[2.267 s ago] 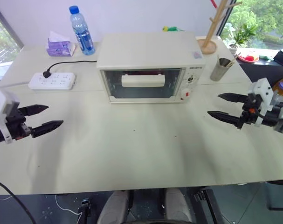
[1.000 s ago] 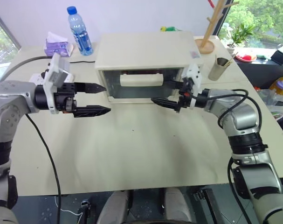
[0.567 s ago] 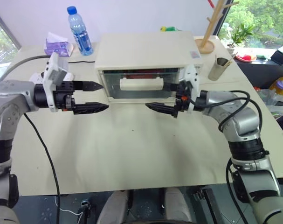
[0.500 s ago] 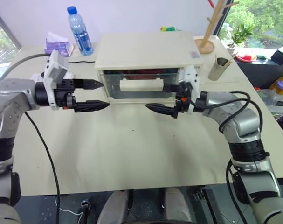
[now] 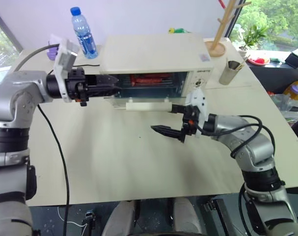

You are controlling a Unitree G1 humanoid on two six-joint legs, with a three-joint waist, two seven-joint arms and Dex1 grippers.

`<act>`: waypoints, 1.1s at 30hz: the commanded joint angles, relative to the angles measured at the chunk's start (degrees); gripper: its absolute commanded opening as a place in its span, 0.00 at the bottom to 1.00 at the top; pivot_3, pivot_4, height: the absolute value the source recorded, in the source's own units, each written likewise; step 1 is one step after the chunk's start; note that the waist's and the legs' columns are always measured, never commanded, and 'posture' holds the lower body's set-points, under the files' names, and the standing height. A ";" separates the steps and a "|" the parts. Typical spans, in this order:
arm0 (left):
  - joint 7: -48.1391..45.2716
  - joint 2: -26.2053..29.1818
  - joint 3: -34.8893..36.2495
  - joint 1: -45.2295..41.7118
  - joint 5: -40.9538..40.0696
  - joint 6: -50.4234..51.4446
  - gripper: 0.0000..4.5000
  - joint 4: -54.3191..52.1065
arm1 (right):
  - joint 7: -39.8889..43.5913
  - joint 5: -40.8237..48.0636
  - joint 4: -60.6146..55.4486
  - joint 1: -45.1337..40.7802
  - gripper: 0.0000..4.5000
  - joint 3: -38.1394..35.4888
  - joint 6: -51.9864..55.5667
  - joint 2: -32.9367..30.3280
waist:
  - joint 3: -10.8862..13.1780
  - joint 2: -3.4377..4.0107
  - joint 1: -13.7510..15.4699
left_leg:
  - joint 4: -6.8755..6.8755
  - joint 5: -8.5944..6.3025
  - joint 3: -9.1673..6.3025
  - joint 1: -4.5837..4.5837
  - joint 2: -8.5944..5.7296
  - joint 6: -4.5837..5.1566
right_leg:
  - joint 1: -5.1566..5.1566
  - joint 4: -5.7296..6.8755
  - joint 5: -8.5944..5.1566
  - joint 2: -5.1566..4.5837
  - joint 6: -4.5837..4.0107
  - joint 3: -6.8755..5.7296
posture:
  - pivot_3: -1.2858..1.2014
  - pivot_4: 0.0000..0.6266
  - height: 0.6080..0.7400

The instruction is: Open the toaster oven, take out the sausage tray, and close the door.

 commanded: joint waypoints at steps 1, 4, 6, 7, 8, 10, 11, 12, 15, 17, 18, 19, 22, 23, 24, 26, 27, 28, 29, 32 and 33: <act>0.32 -1.39 -0.60 -3.30 3.40 -4.08 0.01 4.62 | -0.06 1.23 -4.33 0.69 1.00 0.85 -0.01 -0.17 | 0.00 0.00 0.02 | 0.01 0.00 0.00 0.01 -0.01 0.00 | 0.02 0.00 0.02 0.00 0.02 0.00 | 0.52 0.24 0.99; -0.31 -2.36 -3.15 -3.87 8.10 -9.12 0.01 7.90 | -0.60 1.48 -5.07 1.34 1.00 0.63 0.12 -0.26 | -0.01 -0.01 -0.03 | 0.00 0.02 0.01 0.01 -0.01 -0.03 | 0.02 0.00 0.03 -0.01 0.03 0.01 | 0.52 0.24 0.99; -1.80 -2.37 -5.11 -2.84 11.17 -13.34 0.01 8.85 | -0.97 1.71 -5.27 1.33 1.00 0.27 0.33 -0.29 | -0.01 -0.02 -0.05 | -0.01 0.13 0.01 0.01 -0.01 -0.21 | 0.01 -0.01 0.03 -0.01 0.03 0.01 | 0.52 0.24 0.99; -2.38 -2.42 -5.56 -2.52 12.10 -14.67 0.01 9.18 | -1.08 1.78 -5.34 1.31 1.00 0.17 0.41 -0.29 | -0.01 -0.02 -0.03 | -0.01 0.14 0.02 0.00 -0.01 -0.24 | 0.01 -0.02 0.03 -0.01 0.03 0.01 | 0.52 0.24 0.99; -2.58 -2.54 -6.10 -2.12 13.16 -15.96 0.01 9.75 | -1.25 1.92 -5.41 1.20 1.00 0.04 0.63 -0.27 | -0.01 -0.02 -0.05 | 0.00 0.14 0.04 -0.01 -0.01 -0.24 | 0.01 -0.03 0.03 -0.02 0.03 0.01 | 0.52 0.24 0.99; -2.79 -2.91 -6.94 -1.28 15.38 -18.81 0.01 11.17 | -1.49 2.06 -5.71 1.08 1.00 -0.06 0.88 -0.36 | -0.01 -0.02 -0.04 | -0.01 0.14 0.06 -0.02 -0.01 -0.23 | 0.01 -0.07 0.03 -0.03 0.03 0.01 | 0.52 0.24 0.99; -2.92 -3.05 -7.18 -1.01 16.09 -19.76 0.01 11.75 | -1.60 2.08 -5.81 1.07 1.00 -0.04 0.91 -0.39 | -0.01 -0.02 -0.03 | -0.01 0.13 0.07 -0.02 -0.01 -0.22 | 0.01 -0.07 0.03 -0.04 0.03 0.02 | 0.52 0.24 0.99; -3.09 -3.26 -7.28 -0.86 16.57 -20.54 0.01 12.31 | -1.75 2.10 -5.87 1.05 1.00 -0.04 0.94 -0.44 | -0.01 -0.02 -0.01 | -0.01 0.13 0.07 -0.02 -0.01 -0.22 | 0.01 -0.07 0.03 -0.04 0.03 0.02 | 0.52 0.24 0.99; -3.48 -4.10 -6.88 -0.92 16.79 -20.67 0.01 13.32 | -2.17 2.32 -6.24 1.41 1.00 -0.57 1.53 -0.97 | -0.01 -0.03 0.04 | 0.00 0.08 0.06 -0.02 -0.01 -0.14 | 0.01 -0.06 0.03 -0.03 0.03 0.01 | 0.52 0.24 0.99; -3.68 -4.62 -6.47 -1.05 16.45 -19.90 0.01 13.57 | -2.22 1.81 -6.41 2.29 1.00 -1.03 1.72 -2.09 | -0.02 -0.04 0.06 | 0.01 0.00 0.06 -0.03 -0.02 0.00 | 0.02 -0.06 0.03 -0.04 0.04 0.01 | 0.52 0.24 0.99; -3.72 -4.79 -6.27 -1.08 16.30 -19.56 0.01 13.60 | -2.29 1.37 -6.39 2.70 1.00 -1.09 1.77 -2.81 | -0.04 -0.07 0.24 | 0.01 -0.01 0.06 -0.03 -0.02 0.02 | 0.02 -0.06 0.04 -0.04 0.05 0.01 | 0.52 0.24 0.99; -3.72 -4.92 -6.11 -1.14 16.21 -19.35 0.01 13.66 | -2.31 0.83 -6.27 3.02 1.00 -1.02 1.66 -3.56 | -0.04 -0.09 0.27 | 0.02 -0.01 0.04 -0.04 -0.03 0.03 | 0.02 -0.06 0.04 -0.04 0.05 0.00 | 0.52 0.24 0.99; -3.71 -5.18 -5.89 -1.15 16.06 -18.91 0.01 13.51 | -2.33 -0.36 -5.95 4.10 1.00 -1.07 1.44 -5.89 | -0.05 -0.11 0.28 | 0.06 -0.01 0.05 -0.07 -0.07 0.03 | 0.03 -0.06 0.05 -0.08 0.07 -0.01 | 0.52 0.24 0.99; -3.71 -5.27 -5.88 -1.15 16.09 -18.88 0.01 13.51 | -2.36 -0.60 -5.79 4.37 1.00 -1.07 1.32 -6.55 | -0.05 -0.11 0.22 | 0.11 -0.02 0.05 -0.08 -0.07 0.05 | 0.04 -0.06 0.07 -0.08 0.10 -0.01 | 0.52 0.24 0.99; -3.74 -5.41 -5.86 -1.10 16.04 -18.75 0.01 13.41 | -2.30 -1.05 -5.66 4.83 1.00 -1.08 1.10 -7.53 | -0.05 -0.11 0.21 | 0.12 -0.03 0.07 -0.08 -0.07 0.07 | 0.05 -0.06 0.09 -0.08 0.15 0.00 | 0.52 0.24 0.99; -3.64 -5.76 -5.81 -1.02 16.03 -18.53 0.01 13.25 | -1.81 -1.38 -5.82 5.97 1.00 -1.39 0.65 -9.16 | -0.05 -0.11 0.12 | 0.15 -0.05 0.07 -0.07 -0.06 0.11 | 0.06 -0.06 0.13 -0.07 0.16 0.01 | 0.52 0.24 0.99; -3.63 -6.02 -5.70 -0.98 15.85 -18.27 0.01 13.16 | -1.32 -1.21 -6.18 6.80 1.00 -1.85 0.56 -10.10 | -0.05 -0.11 0.14 | 0.15 -0.05 0.07 -0.06 -0.06 0.11 | 0.06 -0.05 0.14 -0.07 0.16 0.01 | 0.52 0.24 0.99; -3.57 -6.23 -5.62 -0.91 15.72 -17.96 0.01 13.01 | -0.80 -0.53 -6.77 7.66 1.00 -2.56 0.83 -10.94 | -0.05 -0.11 0.16 | 0.18 -0.04 0.06 -0.06 -0.05 0.10 | 0.06 -0.04 0.14 -0.05 0.15 0.01 | 0.52 0.24 0.99; -3.54 -6.37 -5.55 -0.85 15.64 -17.73 0.01 12.89 | -0.51 0.01 -7.16 8.23 1.00 -3.02 1.02 -11.52 | -0.05 -0.12 0.16 | 0.22 -0.04 0.05 -0.06 -0.04 0.10 | 0.07 -0.03 0.15 -0.03 0.14 0.00 | 0.52 0.24 0.99; -3.32 -6.72 -5.59 -0.21 15.59 -17.38 0.01 12.27 | 2.08 3.61 -10.21 11.21 1.00 -6.53 2.76 -14.84 | -0.05 -0.12 0.16 | 0.32 -0.05 0.07 -0.07 -0.03 0.11 | 0.11 -0.01 0.16 -0.03 0.15 0.01 | 0.52 0.24 0.99; -3.24 -6.79 -5.57 0.23 15.45 -17.03 0.01 11.85 | 3.34 5.74 -11.61 12.60 1.00 -8.75 3.64 -16.34 | -0.05 -0.11 0.21 | 0.34 -0.05 0.06 -0.08 -0.04 0.12 | 0.11 -0.01 0.16 -0.03 0.16 0.01 | 0.52 0.24 0.99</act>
